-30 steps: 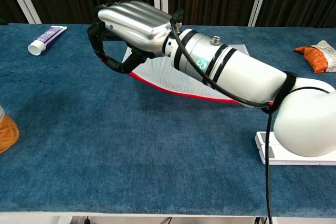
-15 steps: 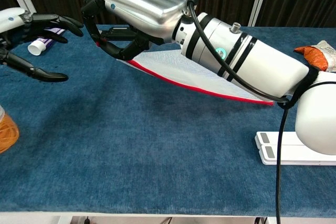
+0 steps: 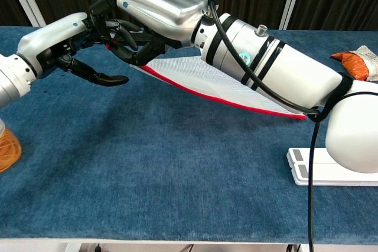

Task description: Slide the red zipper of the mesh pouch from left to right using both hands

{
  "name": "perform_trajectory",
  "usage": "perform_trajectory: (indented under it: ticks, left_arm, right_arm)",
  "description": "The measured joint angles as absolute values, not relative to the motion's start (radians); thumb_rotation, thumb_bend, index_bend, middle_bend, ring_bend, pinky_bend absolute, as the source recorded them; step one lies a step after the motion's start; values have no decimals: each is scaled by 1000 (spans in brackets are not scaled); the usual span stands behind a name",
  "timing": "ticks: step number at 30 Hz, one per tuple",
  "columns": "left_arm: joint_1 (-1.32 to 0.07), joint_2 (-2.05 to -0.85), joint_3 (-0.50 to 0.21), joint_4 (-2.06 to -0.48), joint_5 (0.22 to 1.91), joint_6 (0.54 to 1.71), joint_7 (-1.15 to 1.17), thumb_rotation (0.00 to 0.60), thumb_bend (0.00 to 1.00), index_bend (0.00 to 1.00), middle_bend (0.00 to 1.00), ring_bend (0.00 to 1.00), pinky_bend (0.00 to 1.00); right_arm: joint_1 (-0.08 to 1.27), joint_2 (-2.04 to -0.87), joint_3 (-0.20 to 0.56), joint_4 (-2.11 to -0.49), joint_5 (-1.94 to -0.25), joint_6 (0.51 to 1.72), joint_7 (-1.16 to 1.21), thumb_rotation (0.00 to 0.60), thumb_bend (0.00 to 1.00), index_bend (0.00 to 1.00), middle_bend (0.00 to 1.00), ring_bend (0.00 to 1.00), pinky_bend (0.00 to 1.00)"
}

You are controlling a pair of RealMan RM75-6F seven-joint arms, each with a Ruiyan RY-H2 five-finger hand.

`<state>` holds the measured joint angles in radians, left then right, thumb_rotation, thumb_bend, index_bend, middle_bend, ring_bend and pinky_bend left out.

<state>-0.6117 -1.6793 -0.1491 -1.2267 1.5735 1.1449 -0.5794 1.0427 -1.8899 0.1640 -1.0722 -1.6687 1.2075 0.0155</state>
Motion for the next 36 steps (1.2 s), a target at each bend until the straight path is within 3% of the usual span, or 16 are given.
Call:
perform_trajectory:
  ticks: [14, 22, 29, 36]
  left_arm:
    - [-641, -1760, -132, -1141, 1562, 1166, -585, 600, 211, 492, 137, 87, 179]
    - [-647, -1785, -125, -1117, 1557, 1178, -596, 600, 258, 542, 154, 88, 179]
    - [-647, -1798, -123, -1107, 1542, 1178, -625, 600, 356, 650, 215, 100, 179]
    - [-627, -1776, -113, -1130, 1530, 1183, -723, 600, 399, 685, 234, 105, 179]
  right_arm:
    - [1042, -1899, 169, -1060, -1661, 1198, 26, 600, 524, 792, 374, 93, 79]
    - [1042, -1901, 170, -1059, -1660, 1195, 29, 600, 524, 792, 375, 93, 79]
    - [1034, -1902, 164, -1055, -1664, 1205, 26, 600, 532, 792, 373, 93, 79]
    - [967, -1875, 118, -1073, -1682, 1266, -4, 600, 544, 803, 373, 93, 79]
